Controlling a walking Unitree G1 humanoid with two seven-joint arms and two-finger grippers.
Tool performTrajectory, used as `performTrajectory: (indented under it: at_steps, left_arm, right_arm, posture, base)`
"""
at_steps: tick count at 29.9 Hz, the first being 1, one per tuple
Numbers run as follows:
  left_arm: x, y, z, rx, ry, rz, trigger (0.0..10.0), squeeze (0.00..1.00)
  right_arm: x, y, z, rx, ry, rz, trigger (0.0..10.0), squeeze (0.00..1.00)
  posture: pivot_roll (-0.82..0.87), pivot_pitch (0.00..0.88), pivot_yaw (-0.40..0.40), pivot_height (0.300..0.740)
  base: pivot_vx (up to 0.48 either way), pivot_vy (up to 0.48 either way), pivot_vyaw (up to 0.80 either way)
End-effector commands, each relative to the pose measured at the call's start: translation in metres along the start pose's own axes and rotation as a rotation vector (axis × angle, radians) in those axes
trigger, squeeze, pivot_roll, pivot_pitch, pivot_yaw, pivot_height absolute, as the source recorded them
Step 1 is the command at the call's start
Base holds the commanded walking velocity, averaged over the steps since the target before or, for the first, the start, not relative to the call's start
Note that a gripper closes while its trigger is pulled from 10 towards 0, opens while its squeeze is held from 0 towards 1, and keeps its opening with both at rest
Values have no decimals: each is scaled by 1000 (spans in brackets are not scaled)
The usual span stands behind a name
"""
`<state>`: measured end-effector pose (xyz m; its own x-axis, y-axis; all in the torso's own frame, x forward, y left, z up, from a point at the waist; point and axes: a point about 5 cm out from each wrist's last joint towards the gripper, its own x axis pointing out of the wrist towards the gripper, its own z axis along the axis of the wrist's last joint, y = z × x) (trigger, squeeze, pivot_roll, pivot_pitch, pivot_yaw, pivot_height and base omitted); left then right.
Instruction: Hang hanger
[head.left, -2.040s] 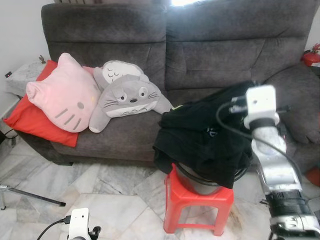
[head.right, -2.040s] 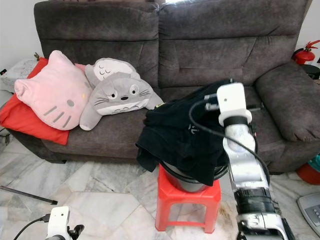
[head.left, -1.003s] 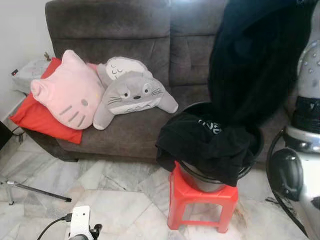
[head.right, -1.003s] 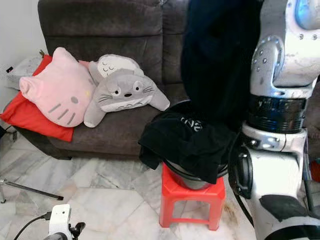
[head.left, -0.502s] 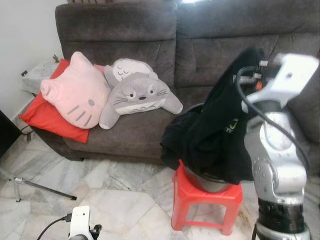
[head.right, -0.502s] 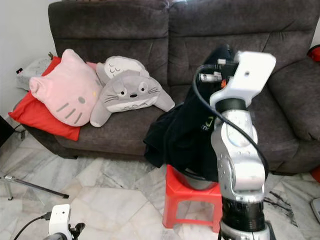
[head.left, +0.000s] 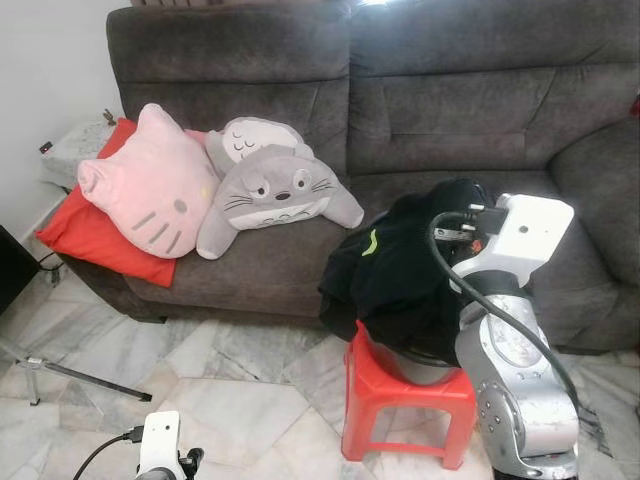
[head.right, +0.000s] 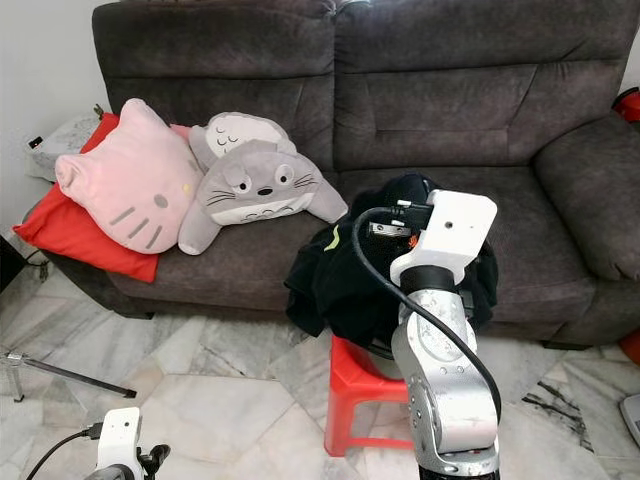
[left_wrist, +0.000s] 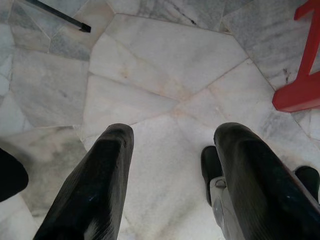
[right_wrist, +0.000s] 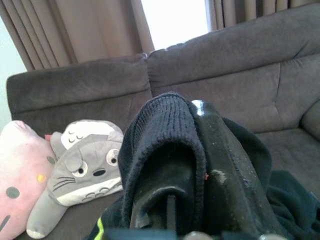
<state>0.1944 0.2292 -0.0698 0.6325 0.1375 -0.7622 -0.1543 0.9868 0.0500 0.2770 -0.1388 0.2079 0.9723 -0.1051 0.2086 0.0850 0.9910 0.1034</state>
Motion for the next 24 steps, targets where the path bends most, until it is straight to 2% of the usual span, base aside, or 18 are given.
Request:
performTrajectory:
  at_steps: [1, 12, 18, 24]
  left_arm:
    - [-1, 8, -1, 9, 18, 15, 10000, 0]
    - [-1, 9, -2, 18, 15, 5, 10000, 0]
    - [-1, 9, -3, 23, 18, 1, 10000, 0]
    - [-2, 8, -4, 27, 20, -4, 10000, 0]
  right_arm:
    - [3, 0, 0, -12, 4, -13, 10000, 0]
    - [11, -10, 2, -39, -6, -43, 10000, 0]
    - [14, -7, 5, -44, -16, -34, 10000, 0]
    - [16, -4, 10, -50, -36, -19, 10000, 0]
  posture:
    - [-169, 0, 87, 740]
    - [-144, 0, 82, 740]
    - [-142, 0, 80, 740]
    - [-152, 0, 73, 740]
  base:
    - [0, 0, 0]
    - [0, 0, 0]
    - [0, 0, 0]
    - [-250, 0, 0]
